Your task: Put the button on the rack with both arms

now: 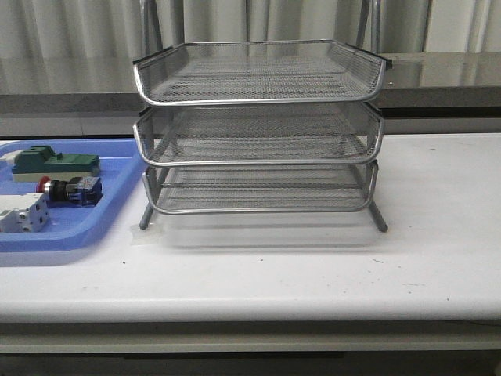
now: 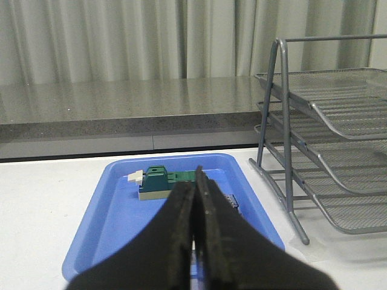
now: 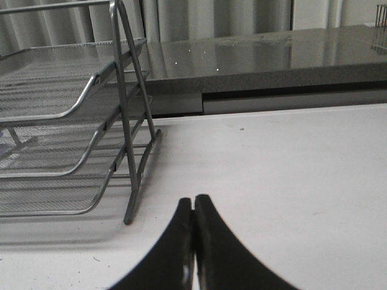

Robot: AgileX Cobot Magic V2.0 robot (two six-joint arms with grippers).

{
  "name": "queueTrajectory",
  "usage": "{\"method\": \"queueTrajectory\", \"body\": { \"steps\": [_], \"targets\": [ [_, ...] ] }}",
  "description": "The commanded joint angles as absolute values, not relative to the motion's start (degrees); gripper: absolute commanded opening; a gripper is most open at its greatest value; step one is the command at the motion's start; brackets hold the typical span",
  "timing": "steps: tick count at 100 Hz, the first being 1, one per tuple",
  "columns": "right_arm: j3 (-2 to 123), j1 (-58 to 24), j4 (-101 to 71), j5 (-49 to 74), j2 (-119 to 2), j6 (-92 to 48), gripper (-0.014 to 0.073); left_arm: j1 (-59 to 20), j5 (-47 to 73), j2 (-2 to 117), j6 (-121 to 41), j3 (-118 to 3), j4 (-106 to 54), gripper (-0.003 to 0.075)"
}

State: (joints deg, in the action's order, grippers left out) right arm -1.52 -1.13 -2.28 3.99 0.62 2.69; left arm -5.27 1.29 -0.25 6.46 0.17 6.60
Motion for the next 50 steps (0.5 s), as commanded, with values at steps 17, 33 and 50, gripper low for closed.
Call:
{"method": "queueTrajectory", "body": {
  "steps": [17, 33, 50],
  "targets": [
    [5.1, -0.9, -5.5, 5.6, 0.3, 2.6, -0.0060, -5.2, -3.6, -2.1, 7.0, 2.6, 6.2, -0.0020],
    [13.7, -0.9, -6.4, 16.1, -6.9, 2.6, -0.0060, -5.2, -3.6, -2.1, 7.0, 2.6, 6.2, -0.0020],
    [24.2, -0.9, -7.1, 26.2, -18.8, 2.6, -0.0060, -5.2, -3.6, -2.1, 7.0, 2.6, 6.2, -0.0020]
  ]
}}
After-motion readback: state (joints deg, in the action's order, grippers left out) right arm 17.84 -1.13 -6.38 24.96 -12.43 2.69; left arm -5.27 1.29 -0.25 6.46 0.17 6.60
